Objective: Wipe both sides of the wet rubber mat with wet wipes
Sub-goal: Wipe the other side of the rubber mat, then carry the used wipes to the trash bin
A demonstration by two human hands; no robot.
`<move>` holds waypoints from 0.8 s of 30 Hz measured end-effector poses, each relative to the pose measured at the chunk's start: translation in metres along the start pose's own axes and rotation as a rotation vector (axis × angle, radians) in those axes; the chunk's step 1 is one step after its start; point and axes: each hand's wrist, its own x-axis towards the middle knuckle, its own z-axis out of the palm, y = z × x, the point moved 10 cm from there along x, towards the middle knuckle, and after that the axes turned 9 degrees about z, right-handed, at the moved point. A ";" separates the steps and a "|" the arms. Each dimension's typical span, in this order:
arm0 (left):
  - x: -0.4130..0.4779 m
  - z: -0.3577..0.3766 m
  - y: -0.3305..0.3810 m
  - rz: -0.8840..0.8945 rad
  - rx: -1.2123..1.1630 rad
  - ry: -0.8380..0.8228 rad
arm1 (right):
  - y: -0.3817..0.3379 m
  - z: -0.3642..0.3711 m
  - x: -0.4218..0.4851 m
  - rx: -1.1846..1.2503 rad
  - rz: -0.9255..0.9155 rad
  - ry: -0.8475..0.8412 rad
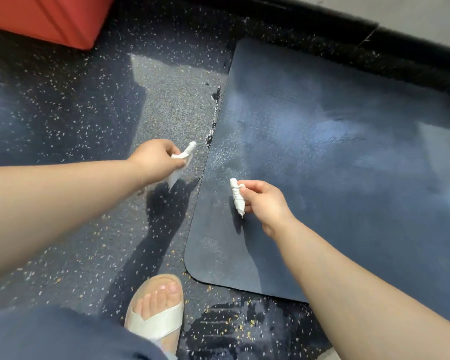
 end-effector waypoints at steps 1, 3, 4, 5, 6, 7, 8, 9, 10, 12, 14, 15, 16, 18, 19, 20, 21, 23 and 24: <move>0.002 -0.006 0.023 0.028 -0.025 -0.021 | -0.015 -0.009 -0.002 0.003 -0.021 -0.002; 0.004 -0.019 0.071 0.076 -0.015 -0.062 | -0.048 -0.027 -0.011 0.009 -0.072 -0.009; 0.001 -0.027 0.093 0.095 0.005 -0.080 | -0.065 -0.035 -0.018 0.013 -0.093 -0.020; -0.004 -0.037 0.115 0.114 0.018 -0.093 | -0.081 -0.042 -0.029 0.015 -0.109 -0.033; -0.011 -0.046 0.136 0.126 0.018 -0.100 | -0.098 -0.050 -0.042 0.017 -0.122 -0.042; -0.021 -0.056 0.154 0.128 -0.001 -0.103 | -0.114 -0.058 -0.058 0.017 -0.130 -0.047; -0.032 -0.066 0.171 0.121 -0.038 -0.101 | -0.130 -0.067 -0.075 0.018 -0.132 -0.048; -0.044 -0.077 0.185 0.099 -0.099 -0.090 | -0.146 -0.076 -0.092 0.015 -0.127 -0.043; -0.058 -0.088 0.196 0.065 -0.175 -0.072 | -0.160 -0.085 -0.110 0.012 -0.119 -0.035; -0.087 -0.112 0.216 -0.003 -0.303 -0.034 | -0.191 -0.102 -0.145 0.013 -0.100 -0.017; -0.117 -0.136 0.233 -0.068 -0.428 -0.006 | -0.219 -0.111 -0.182 0.013 -0.069 -0.001; -0.133 -0.150 0.240 -0.110 -0.502 0.015 | -0.235 -0.113 -0.201 0.013 -0.059 0.003; -0.149 -0.165 0.247 -0.159 -0.575 0.034 | -0.251 -0.113 -0.221 0.009 -0.050 0.007; -0.183 -0.197 0.260 -0.245 -0.675 0.064 | -0.283 -0.108 -0.263 0.007 -0.046 0.003; -0.199 -0.216 0.266 -0.269 -0.706 0.075 | -0.303 -0.102 -0.285 0.006 -0.056 -0.002; -0.214 -0.235 0.273 -0.283 -0.731 0.088 | -0.322 -0.096 -0.307 0.002 -0.068 -0.007; -0.228 -0.256 0.278 -0.292 -0.746 0.101 | -0.340 -0.090 -0.328 -0.007 -0.076 -0.013; -0.255 -0.299 0.288 -0.304 -0.739 0.122 | -0.373 -0.075 -0.369 -0.033 -0.088 -0.026; -0.267 -0.320 0.293 -0.299 -0.725 0.127 | -0.388 -0.066 -0.386 -0.040 -0.098 -0.037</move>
